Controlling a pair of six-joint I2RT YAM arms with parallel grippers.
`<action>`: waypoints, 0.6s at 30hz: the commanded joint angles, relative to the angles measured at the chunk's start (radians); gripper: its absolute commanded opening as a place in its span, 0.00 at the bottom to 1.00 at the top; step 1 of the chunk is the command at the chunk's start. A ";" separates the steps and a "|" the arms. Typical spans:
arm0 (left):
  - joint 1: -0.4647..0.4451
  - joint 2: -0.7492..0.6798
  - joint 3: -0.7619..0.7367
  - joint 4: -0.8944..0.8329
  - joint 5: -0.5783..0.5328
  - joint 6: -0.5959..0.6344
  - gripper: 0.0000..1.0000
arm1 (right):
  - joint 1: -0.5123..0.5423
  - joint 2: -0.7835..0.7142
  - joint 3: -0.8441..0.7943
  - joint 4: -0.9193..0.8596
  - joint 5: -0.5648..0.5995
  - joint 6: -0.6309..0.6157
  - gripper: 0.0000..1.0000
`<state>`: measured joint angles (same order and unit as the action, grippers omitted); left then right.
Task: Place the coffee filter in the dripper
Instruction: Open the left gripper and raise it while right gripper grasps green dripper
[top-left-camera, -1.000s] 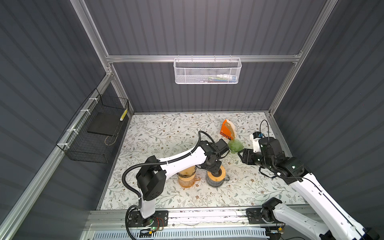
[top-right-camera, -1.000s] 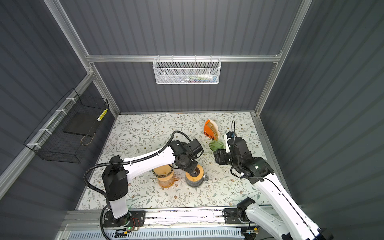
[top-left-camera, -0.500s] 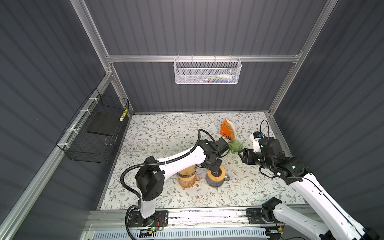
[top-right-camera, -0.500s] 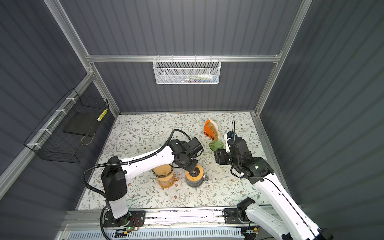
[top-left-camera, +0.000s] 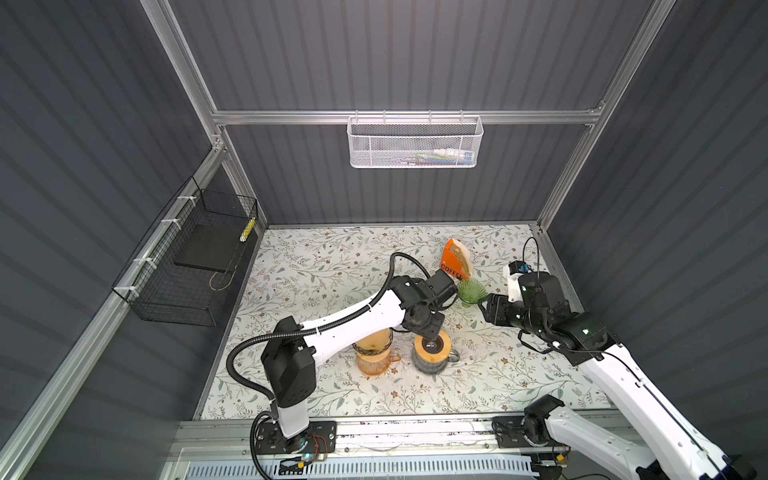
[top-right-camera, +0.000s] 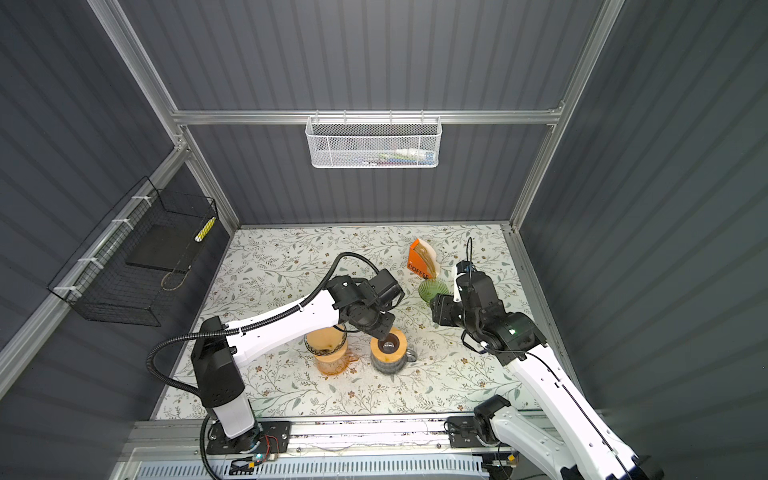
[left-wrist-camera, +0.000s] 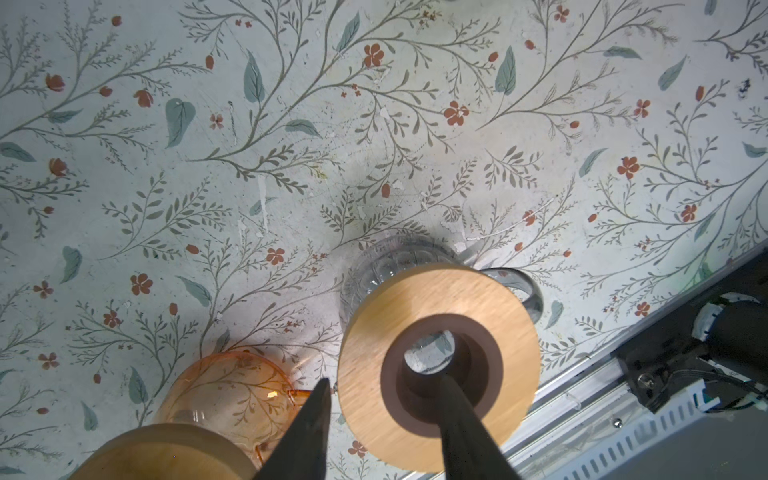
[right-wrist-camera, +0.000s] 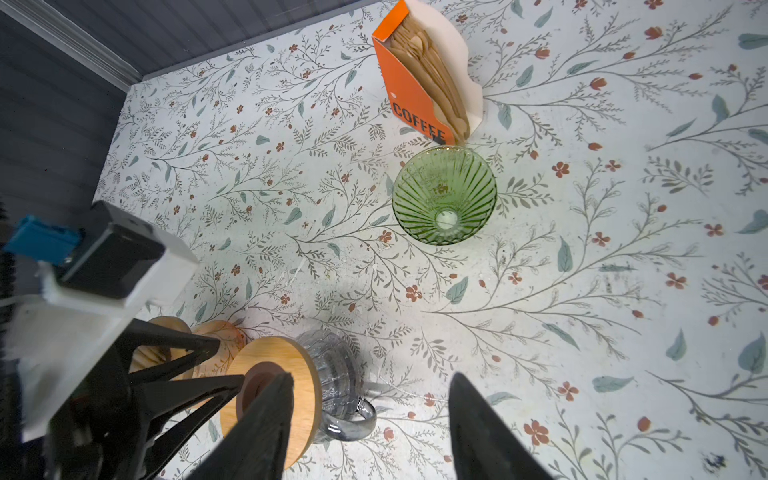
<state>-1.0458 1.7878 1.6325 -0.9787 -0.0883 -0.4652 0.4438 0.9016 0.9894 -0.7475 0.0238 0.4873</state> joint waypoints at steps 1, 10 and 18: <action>-0.003 -0.032 0.036 0.048 -0.048 -0.006 0.44 | -0.037 0.027 -0.025 0.038 -0.023 -0.017 0.61; 0.069 0.005 0.111 0.227 -0.004 -0.013 0.44 | -0.220 0.169 -0.044 0.124 -0.141 -0.009 0.62; 0.189 -0.066 0.049 0.348 0.107 -0.033 0.48 | -0.334 0.302 -0.080 0.223 -0.197 0.052 0.60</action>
<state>-0.8776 1.7733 1.6978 -0.6800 -0.0296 -0.4866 0.1303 1.1698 0.9264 -0.5758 -0.1341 0.5091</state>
